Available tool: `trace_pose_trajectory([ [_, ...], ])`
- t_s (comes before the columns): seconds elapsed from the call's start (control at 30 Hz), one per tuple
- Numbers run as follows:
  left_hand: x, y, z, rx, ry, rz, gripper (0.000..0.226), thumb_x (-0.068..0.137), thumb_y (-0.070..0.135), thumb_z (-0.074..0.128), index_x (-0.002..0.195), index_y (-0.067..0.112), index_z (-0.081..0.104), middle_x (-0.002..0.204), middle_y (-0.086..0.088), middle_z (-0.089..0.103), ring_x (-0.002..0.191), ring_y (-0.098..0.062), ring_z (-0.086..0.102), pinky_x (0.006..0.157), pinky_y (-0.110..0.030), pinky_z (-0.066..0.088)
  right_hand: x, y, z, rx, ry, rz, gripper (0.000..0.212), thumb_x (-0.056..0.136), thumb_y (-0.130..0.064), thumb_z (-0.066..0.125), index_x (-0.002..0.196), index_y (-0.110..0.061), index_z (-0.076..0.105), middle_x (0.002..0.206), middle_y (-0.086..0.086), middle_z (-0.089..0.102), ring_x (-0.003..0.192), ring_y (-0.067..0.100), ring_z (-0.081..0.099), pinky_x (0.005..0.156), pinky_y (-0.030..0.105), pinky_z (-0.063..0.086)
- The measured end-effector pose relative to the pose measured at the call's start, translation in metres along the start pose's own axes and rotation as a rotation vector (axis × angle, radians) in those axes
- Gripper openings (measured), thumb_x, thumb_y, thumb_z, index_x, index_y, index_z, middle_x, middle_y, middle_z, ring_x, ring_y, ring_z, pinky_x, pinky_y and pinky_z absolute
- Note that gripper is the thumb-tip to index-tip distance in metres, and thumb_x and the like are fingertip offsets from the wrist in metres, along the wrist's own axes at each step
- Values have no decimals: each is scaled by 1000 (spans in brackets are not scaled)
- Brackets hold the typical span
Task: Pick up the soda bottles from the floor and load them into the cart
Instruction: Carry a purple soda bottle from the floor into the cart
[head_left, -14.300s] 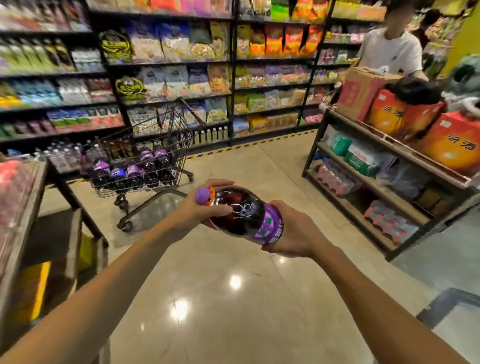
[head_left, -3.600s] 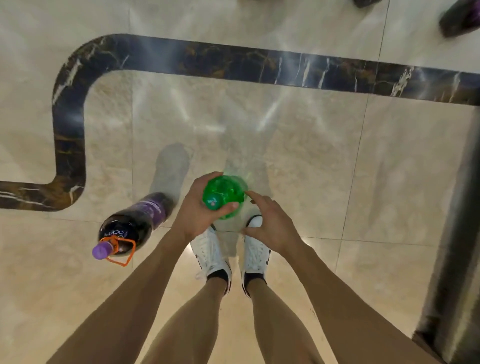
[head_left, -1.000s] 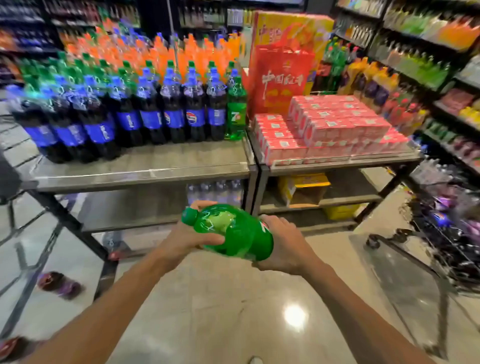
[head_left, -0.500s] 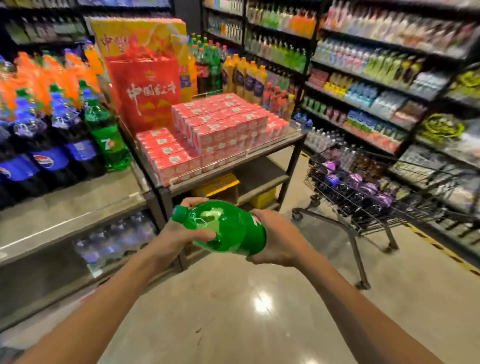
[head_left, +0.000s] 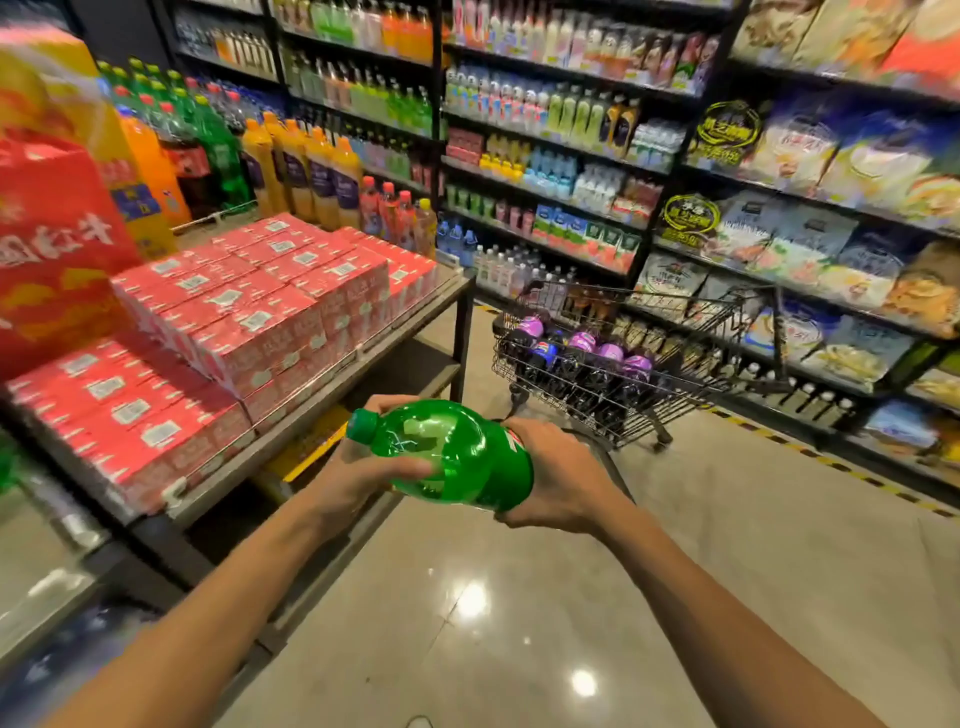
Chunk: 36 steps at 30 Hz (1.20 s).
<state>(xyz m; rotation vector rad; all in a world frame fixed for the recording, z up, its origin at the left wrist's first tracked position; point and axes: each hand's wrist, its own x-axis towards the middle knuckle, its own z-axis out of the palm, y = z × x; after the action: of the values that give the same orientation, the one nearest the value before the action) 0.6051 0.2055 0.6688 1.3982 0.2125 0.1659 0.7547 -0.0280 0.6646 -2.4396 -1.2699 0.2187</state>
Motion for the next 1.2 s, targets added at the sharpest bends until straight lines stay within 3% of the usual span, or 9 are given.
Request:
trace_pose_trajectory([
  [0.17,66,4,-5,6,-84,-25,89,53,28,91,133,17,53,125,-11,68,115,-30,68,88,-46,60,31,24,-9,14,20,99,93,58,-55,87,139,-30,49,128,-7,58,113,15,53,98,37,50],
  [0.27,111,6,-4,-25,-122,-52,103,47,32,98,136,14,51,125,-13,68,116,-34,67,90,-53,59,54,47,-17,18,48,128,96,58,-56,86,142,-31,46,132,-8,58,116,14,53,101,36,48],
  [0.37,159,8,0,-17,-159,-48,96,52,24,94,136,12,50,125,-16,67,116,-37,66,90,-53,59,79,73,-27,3,71,166,98,58,-53,87,143,-30,45,128,-7,58,111,14,53,99,34,47],
  [0.47,208,11,8,10,-168,-49,107,44,36,99,135,10,51,124,-17,68,113,-34,68,86,-46,61,109,106,-37,-17,79,201,97,55,-60,81,140,-31,45,126,-5,59,110,19,55,98,40,50],
  [0.67,311,14,20,25,-207,-55,98,45,35,99,131,15,56,125,-18,68,116,-40,65,93,-56,56,170,173,-55,15,74,247,88,52,-59,77,131,-31,47,118,-4,59,102,21,56,89,42,53],
  [0.87,409,23,24,-24,-209,-65,108,38,38,102,132,13,55,122,-16,71,111,-37,69,74,-42,62,248,236,-81,-22,59,255,91,51,-62,75,131,-30,47,116,-4,59,99,23,58,87,43,55],
  [0.97,464,29,19,-38,-232,-61,98,42,26,96,131,15,56,120,-14,71,111,-36,69,71,-37,62,289,259,-97,-9,73,261,90,53,-58,77,131,-25,50,119,-2,62,103,23,61,91,42,55],
  [1.2,588,27,-2,-36,-291,-100,117,36,43,102,137,11,53,129,-19,66,116,-40,66,77,-50,61,373,306,-112,-14,75,351,80,53,-58,80,122,-30,50,108,-7,63,94,16,60,82,38,56],
])
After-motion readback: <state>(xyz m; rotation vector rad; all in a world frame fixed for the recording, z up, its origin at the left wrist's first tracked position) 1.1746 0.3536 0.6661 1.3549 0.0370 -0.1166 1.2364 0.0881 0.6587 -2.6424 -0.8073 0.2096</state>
